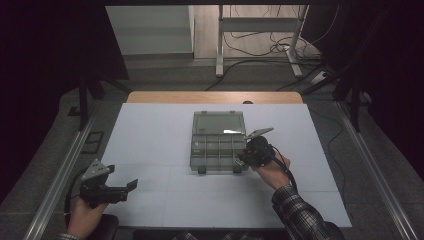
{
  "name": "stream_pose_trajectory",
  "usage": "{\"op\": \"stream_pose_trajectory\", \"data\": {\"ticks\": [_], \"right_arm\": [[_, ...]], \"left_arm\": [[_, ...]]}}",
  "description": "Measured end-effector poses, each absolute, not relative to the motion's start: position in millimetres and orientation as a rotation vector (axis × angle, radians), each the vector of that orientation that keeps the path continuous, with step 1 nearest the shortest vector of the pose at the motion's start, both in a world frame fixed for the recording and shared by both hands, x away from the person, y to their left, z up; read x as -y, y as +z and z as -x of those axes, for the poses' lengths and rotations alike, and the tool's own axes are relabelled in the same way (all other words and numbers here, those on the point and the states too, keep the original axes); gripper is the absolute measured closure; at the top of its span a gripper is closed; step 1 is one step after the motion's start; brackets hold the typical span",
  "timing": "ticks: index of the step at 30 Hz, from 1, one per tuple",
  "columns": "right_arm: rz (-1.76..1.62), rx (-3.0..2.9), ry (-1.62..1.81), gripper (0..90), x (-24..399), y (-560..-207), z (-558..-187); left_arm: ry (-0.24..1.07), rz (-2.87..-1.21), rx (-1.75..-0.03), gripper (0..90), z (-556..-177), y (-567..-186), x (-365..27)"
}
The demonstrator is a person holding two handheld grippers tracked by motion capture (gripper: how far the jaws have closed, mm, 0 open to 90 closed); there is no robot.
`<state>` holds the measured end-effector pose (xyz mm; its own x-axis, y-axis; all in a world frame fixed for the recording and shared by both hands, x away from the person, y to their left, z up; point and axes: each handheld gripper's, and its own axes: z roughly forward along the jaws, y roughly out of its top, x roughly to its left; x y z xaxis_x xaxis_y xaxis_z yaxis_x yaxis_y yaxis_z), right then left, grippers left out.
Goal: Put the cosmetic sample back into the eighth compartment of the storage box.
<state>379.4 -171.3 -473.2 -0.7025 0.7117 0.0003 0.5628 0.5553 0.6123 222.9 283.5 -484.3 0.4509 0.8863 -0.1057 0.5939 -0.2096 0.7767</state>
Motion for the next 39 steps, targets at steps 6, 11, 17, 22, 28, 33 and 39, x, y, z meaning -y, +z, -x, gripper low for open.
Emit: {"op": "stream_pose_trajectory", "data": {"ticks": [6,11,17,22,28,33,39], "right_arm": [[-1.052,-2.550,0.902,58.7,173,-471,-378],[-1.056,-2.550,0.917,54.4,174,-468,-377],[-1.052,-2.543,0.950,47.2,176,-466,-375],[-1.058,-2.552,0.970,42.2,178,-464,-372],[-1.047,-2.561,0.971,40.2,178,-463,-370],[-1.044,-2.567,0.974,36.4,179,-463,-367],[-1.052,-2.553,0.989,29.3,182,-461,-365]], "left_arm": [[0.469,-1.916,-1.242,1.4,-223,-484,-284],[0.469,-1.916,-1.241,1.4,-223,-484,-284],[0.468,-1.916,-1.241,1.4,-223,-484,-284],[0.468,-1.916,-1.241,1.4,-223,-484,-284],[0.467,-1.917,-1.240,1.4,-223,-484,-284],[0.467,-1.915,-1.241,1.4,-223,-484,-284],[0.465,-1.914,-1.241,1.4,-223,-484,-284]]}}
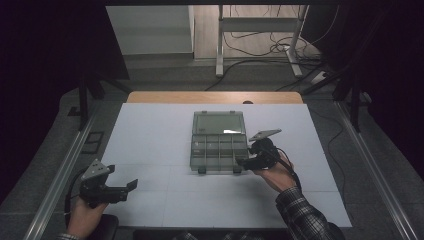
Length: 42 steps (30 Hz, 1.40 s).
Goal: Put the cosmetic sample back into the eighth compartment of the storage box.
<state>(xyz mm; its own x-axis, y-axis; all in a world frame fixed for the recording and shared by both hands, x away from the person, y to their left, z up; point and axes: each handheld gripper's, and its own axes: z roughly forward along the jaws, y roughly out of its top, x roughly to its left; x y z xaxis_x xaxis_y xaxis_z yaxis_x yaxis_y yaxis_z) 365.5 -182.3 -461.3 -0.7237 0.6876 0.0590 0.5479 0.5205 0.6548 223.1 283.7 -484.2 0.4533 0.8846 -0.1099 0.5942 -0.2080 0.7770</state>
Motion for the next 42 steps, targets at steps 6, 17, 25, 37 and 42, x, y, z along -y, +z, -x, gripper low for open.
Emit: {"op": "stream_pose_trajectory", "data": {"ticks": [6,17,25,37,42], "right_arm": [[-1.062,-2.551,1.021,19.8,186,-460,-364],[-1.048,-2.565,1.042,9.3,190,-458,-358],[-1.039,-2.548,1.050,3.4,192,-457,-353],[-1.038,-2.520,1.067,1.4,201,-458,-345],[-1.032,-2.518,1.060,1.2,203,-458,-341]], "left_arm": [[0.464,-1.912,-1.241,1.4,-223,-484,-284],[0.462,-1.912,-1.239,1.4,-223,-484,-284],[0.462,-1.912,-1.239,1.4,-223,-484,-284],[0.460,-1.913,-1.234,1.8,-223,-484,-284],[0.459,-1.912,-1.234,1.8,-223,-484,-284]]}}
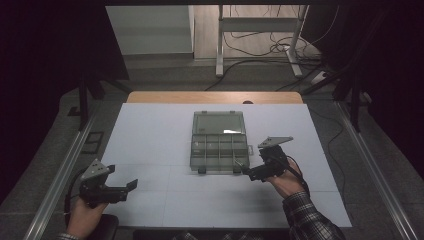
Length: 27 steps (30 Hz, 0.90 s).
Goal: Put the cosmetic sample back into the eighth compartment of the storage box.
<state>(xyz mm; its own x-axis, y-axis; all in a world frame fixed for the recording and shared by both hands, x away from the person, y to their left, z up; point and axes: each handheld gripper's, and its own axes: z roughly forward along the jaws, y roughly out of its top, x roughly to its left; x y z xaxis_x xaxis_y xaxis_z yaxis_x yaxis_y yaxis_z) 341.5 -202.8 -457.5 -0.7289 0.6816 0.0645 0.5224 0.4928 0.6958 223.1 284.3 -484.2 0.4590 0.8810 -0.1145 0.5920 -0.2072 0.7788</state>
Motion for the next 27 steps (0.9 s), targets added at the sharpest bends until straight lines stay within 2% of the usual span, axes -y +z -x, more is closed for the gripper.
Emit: {"op": "stream_pose_trajectory", "data": {"ticks": [27], "right_arm": [[-1.052,-2.478,1.082,0.0,230,-457,-322]], "left_arm": [[0.461,-1.911,-1.234,1.8,-223,-484,-284]]}}
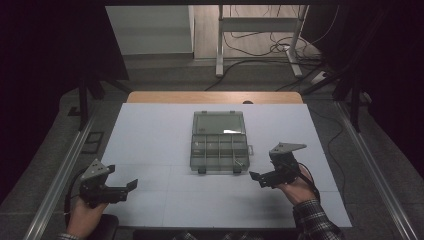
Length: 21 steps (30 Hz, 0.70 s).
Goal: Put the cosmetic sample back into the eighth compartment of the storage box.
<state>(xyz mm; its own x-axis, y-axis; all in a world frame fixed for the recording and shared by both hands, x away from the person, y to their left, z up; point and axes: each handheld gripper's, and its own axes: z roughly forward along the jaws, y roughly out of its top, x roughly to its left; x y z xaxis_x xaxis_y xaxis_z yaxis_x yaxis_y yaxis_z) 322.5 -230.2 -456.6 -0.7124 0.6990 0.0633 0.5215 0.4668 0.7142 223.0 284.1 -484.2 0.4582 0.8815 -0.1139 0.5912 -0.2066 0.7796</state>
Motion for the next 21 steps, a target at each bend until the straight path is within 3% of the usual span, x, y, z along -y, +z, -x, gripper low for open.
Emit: {"op": "stream_pose_trajectory", "data": {"ticks": [21], "right_arm": [[-1.081,-2.419,1.066,0.0,259,-456,-306]], "left_arm": [[0.462,-1.910,-1.234,1.9,-223,-484,-284]]}}
